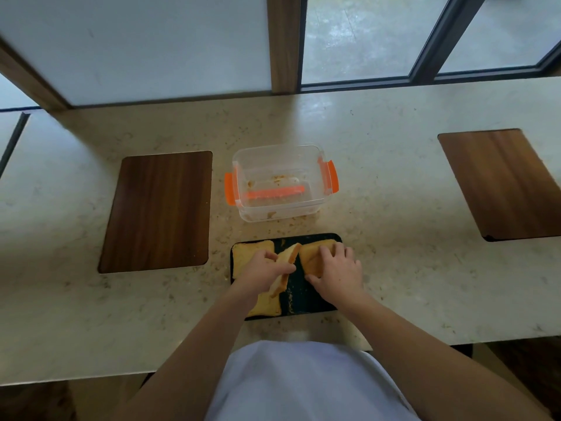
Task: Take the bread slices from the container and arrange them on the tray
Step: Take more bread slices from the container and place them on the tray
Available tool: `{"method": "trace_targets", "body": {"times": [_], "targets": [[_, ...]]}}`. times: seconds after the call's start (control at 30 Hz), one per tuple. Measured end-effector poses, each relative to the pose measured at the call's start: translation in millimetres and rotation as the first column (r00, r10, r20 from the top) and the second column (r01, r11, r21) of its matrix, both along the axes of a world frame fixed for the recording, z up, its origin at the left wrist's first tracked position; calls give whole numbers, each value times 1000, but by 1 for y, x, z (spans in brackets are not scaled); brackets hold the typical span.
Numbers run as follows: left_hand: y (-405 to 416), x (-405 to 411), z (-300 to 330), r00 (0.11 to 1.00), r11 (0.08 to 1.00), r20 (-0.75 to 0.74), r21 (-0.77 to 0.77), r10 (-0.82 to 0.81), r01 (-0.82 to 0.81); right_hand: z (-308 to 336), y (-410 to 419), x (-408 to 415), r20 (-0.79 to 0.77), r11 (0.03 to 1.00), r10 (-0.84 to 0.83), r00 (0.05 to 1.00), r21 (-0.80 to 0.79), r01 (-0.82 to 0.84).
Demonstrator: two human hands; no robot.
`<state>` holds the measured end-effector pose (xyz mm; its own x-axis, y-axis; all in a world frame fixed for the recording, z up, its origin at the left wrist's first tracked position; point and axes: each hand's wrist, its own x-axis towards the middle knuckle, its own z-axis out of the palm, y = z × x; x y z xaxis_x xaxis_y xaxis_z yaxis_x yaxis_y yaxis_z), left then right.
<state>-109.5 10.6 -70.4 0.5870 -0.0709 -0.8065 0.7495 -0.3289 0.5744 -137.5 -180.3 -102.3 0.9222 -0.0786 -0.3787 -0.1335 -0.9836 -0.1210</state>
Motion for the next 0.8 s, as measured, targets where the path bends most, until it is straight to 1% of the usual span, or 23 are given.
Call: {"method": "trace_targets", "body": {"times": [0.33, 0.43, 0.5, 0.57, 0.6, 0.63, 0.67, 0.7, 0.73, 0.77, 0.8], "targets": [[-12, -2, 3, 997, 996, 46, 64, -61, 58, 0, 2, 22, -57, 1000, -30, 998, -9, 30], [-12, -4, 2, 997, 996, 41, 58, -68, 65, 1, -1, 24, -86, 1000, -19, 996, -17, 18], [-11, -6, 3, 995, 996, 59, 58, -75, 72, 1, -2, 24, -73, 1000, -29, 997, -13, 28], [-12, -8, 5, 992, 995, 92, 63, -82, 76, 1, -4, 21, -9, 994, -96, 995, 60, 97], [-12, -9, 7, 989, 994, 113, 68, -93, 86, 2, -5, 20, -2, 974, -167, 986, 154, 165], [-13, -9, 8, 983, 992, 140, 75, -115, 105, 4, -7, 18, -50, 922, -255, 966, 289, 259], [-15, -10, 10, 973, 987, 177, 88, -149, 135, 7, -9, 17, -159, 820, -334, 929, 437, 370], [-17, -11, 11, 952, 976, 228, 120, -203, 179, 11, -11, 15, -304, 675, -381, 873, 554, 487], [-18, -13, 12, 915, 955, 291, 181, -279, 234, 15, -13, 13, -443, 523, -382, 811, 620, 585], [-21, -14, 12, 858, 921, 358, 266, -368, 284, 20, -16, 10, -546, 387, -354, 760, 654, 650], [-22, -16, 12, 788, 879, 418, 355, -453, 318, 24, -18, 8, -618, 266, -320, 718, 669, 694]]}}
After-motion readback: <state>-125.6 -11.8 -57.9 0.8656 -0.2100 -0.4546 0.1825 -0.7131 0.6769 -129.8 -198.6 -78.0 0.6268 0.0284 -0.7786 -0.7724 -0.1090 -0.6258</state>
